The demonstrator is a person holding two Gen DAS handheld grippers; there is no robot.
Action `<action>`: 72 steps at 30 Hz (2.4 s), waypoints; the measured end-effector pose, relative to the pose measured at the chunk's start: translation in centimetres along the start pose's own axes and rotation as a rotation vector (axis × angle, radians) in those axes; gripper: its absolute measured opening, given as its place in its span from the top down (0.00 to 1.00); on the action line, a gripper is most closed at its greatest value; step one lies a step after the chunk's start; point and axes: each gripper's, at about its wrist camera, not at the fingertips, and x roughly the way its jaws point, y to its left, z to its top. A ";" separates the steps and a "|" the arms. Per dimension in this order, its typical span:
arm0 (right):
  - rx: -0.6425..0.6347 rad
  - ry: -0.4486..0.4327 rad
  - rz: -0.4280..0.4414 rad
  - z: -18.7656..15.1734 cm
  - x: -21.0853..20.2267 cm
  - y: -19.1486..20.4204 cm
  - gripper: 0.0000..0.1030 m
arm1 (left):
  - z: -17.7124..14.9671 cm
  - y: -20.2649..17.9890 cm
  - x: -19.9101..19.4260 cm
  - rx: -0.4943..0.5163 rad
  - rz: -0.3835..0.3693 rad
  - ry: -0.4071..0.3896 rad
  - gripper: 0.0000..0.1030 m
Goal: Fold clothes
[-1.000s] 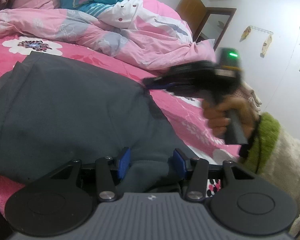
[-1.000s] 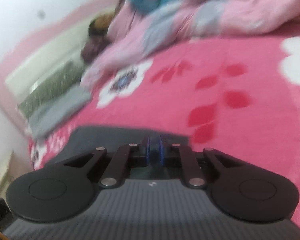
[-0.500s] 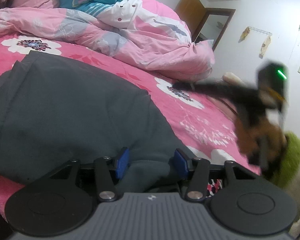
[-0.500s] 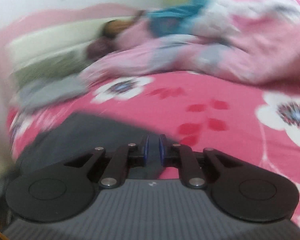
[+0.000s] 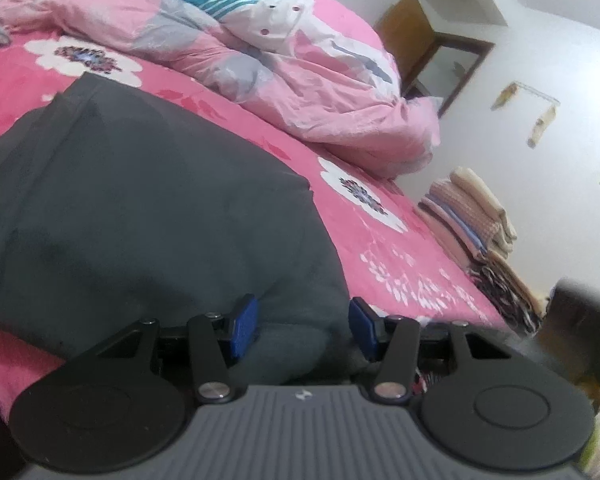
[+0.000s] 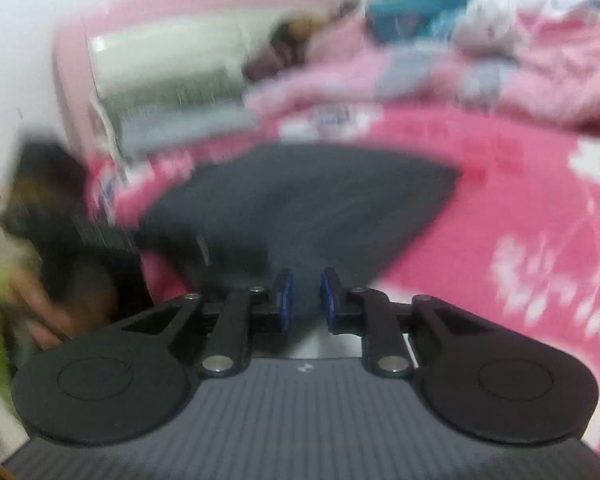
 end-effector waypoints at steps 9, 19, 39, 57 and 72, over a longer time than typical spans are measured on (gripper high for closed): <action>0.095 -0.030 0.018 -1.8 0.5 -1.5 0.85 | 2.7 1.6 -3.3 -0.001 0.202 -0.110 0.47; 0.097 -0.025 0.015 -2.0 0.6 -1.4 0.85 | 5.2 4.6 -6.7 -0.089 0.408 -0.241 0.42; 0.070 0.044 -0.034 -0.6 0.4 -0.4 0.84 | 7.6 -2.1 6.0 0.216 0.734 0.023 0.14; -0.023 0.164 -0.144 4.1 6.5 -0.5 0.74 | 8.5 -1.6 6.1 0.178 0.681 0.099 0.00; -0.124 0.200 -0.078 2.1 3.0 3.8 0.55 | 8.5 -1.7 6.5 0.188 0.694 0.113 0.00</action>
